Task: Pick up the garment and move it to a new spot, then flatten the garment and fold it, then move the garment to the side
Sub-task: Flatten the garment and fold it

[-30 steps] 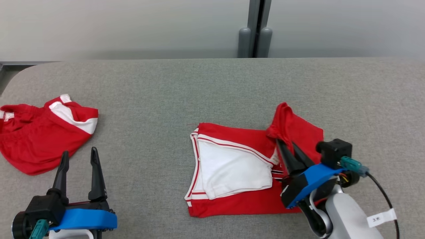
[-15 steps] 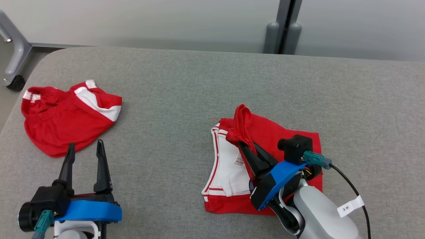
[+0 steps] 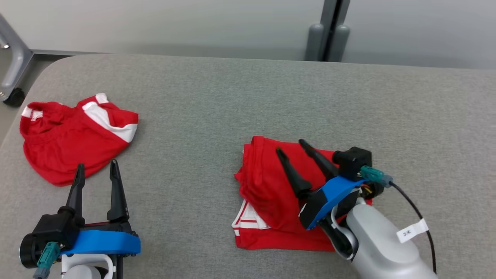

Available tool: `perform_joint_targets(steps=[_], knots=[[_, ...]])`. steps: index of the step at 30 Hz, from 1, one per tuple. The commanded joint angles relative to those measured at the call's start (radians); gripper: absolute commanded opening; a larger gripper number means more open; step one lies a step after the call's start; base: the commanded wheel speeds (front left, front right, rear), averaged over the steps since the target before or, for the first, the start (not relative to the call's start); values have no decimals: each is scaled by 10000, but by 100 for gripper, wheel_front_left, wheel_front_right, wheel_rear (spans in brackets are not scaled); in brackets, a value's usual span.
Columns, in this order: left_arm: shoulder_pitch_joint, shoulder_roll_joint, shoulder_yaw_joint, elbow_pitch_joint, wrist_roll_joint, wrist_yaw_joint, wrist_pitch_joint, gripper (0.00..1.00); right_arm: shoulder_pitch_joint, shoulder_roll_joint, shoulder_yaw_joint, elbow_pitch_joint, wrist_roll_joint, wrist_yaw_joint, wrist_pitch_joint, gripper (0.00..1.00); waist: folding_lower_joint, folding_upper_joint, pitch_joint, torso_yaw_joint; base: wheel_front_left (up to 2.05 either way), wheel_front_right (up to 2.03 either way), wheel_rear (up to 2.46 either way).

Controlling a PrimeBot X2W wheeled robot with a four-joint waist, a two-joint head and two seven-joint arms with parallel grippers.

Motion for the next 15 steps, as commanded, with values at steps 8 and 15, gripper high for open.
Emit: perform_joint_targets(steps=[8,15], knots=[[120,83,-64,-170,18,-16,-23,100,236,-347,-1984,-571,-1378,1,-344,100,0,0,-312,-797,0,0,0],[272,69,-57,-296,105,-16,-24,100,1372,-448,-3430,-2085,-2194,1,-366,100,0,0,-479,-1247,0,0,0]])
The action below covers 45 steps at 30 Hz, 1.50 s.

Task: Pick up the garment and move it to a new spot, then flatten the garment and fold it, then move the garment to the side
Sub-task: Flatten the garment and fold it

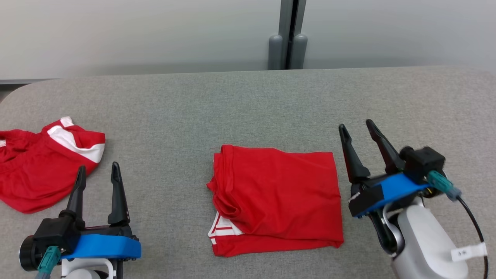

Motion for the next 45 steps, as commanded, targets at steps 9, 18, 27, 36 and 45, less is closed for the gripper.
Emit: perform_joint_targets(steps=[9,18,27,36,45], knots=[[231,87,-38,-20,100,-16,-23,100,2150,251,-1308,-1750,-1112,1,7,100,0,-1,-233,-204,0,0,0],[239,91,-187,22,219,-16,-24,100,2889,429,-1709,-2545,-1408,1,451,100,0,-1,-343,-205,0,0,0],[-416,366,-2446,239,205,-16,-23,100,2989,440,-1710,-2685,-1315,1,614,100,0,-1,-510,-126,0,0,0],[-846,756,-4791,736,-267,-15,407,100,3092,434,-1699,-2663,-1306,1,685,100,0,-1,-562,-344,0,0,0],[-559,1243,-6258,1311,-929,-15,951,100,3116,435,-1760,-2639,-1265,1,702,100,0,-1,-482,-528,0,0,0]])
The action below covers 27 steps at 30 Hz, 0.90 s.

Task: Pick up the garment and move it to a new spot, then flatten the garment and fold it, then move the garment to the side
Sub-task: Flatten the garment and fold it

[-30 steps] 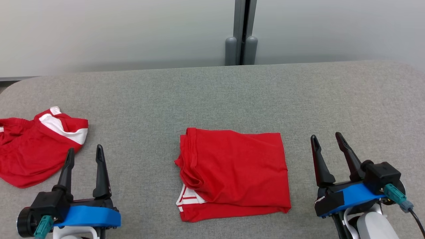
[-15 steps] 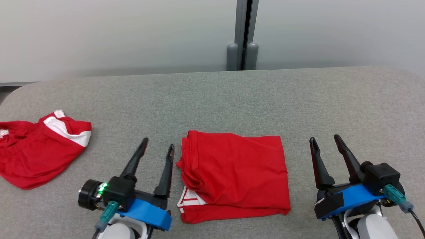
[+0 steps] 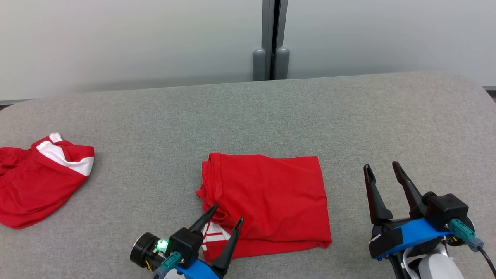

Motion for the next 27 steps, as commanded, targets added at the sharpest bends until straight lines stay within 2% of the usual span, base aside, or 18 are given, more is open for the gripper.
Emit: perform_joint_targets(steps=[1,8,17,18,19,20,21,27], knots=[[68,92,-120,107,-144,-13,49,100,83,-9,-25,-6,31,1,27,100,1,0,17,-12,0,0,0],[-53,217,-645,956,-517,-13,29,100,17,-9,-42,125,52,1,-19,100,1,0,131,10,0,0,0],[-728,78,-1123,1837,-910,-13,-333,100,-150,-9,18,249,42,1,-28,100,1,0,240,12,0,0,0],[-783,55,-1172,1916,-996,-13,-367,89,-155,-9,27,268,43,1,-37,100,1,0,241,2,0,0,0],[-825,38,-1221,2013,-1052,-13,-390,45,-157,-9,32,287,46,1,-47,100,1,0,238,-3,0,0,0],[-861,37,-1255,2094,-1118,-13,-417,15,-154,-9,33,304,53,1,-60,100,1,0,233,-8,0,0,0],[-878,53,-1262,2158,-1189,-13,-467,0,-144,-9,26,329,60,1,-71,100,1,0,226,-11,0,0,0],[-552,249,-1257,2057,-1460,-13,-658,0,-48,-8,-101,465,55,1,-119,100,1,0,178,49,0,0,0]])
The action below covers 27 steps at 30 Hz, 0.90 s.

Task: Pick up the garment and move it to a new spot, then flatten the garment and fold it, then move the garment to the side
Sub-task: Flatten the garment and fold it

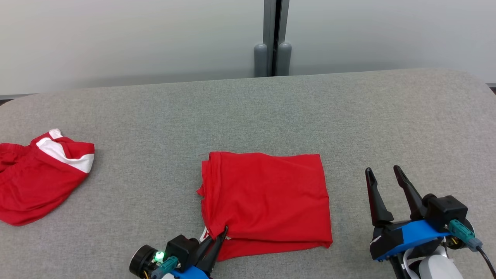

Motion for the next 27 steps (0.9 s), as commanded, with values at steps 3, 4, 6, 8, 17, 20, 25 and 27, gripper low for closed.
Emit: perform_joint_targets(steps=[3,4,6,8,17,20,25,27], knots=[[337,253,40,-294,-116,15,-75,0,40,-8,-125,96,2,1,-48,100,-1,-1,-13,96,0,0,0],[410,307,45,-353,-156,40,-48,0,38,-7,-125,131,-11,1,-41,100,-1,-1,-14,113,0,0,0],[562,300,46,-473,-277,40,31,0,28,-8,-152,165,-24,1,-43,100,-1,-1,-16,147,0,0,0],[662,263,9,-560,-415,34,89,0,54,-8,-192,203,-33,1,-49,100,-1,-1,-32,207,0,0,0],[610,170,401,-1388,-271,316,-303,100,-21,-8,-255,372,-117,1,-28,100,-1,-1,-230,322,0,0,0],[692,243,808,-1852,-268,534,-354,100,-79,-8,-238,348,-121,1,-75,100,-1,-1,-309,330,0,0,0],[928,434,1954,-2650,-205,942,-357,100,-88,-8,-215,276,-139,1,-144,100,-1,-1,-434,350,0,0,0],[1004,540,2464,-2875,-185,1088,-359,100,-72,-10,-234,241,-134,1,-159,100,-1,-1,-480,368,0,0,0]])
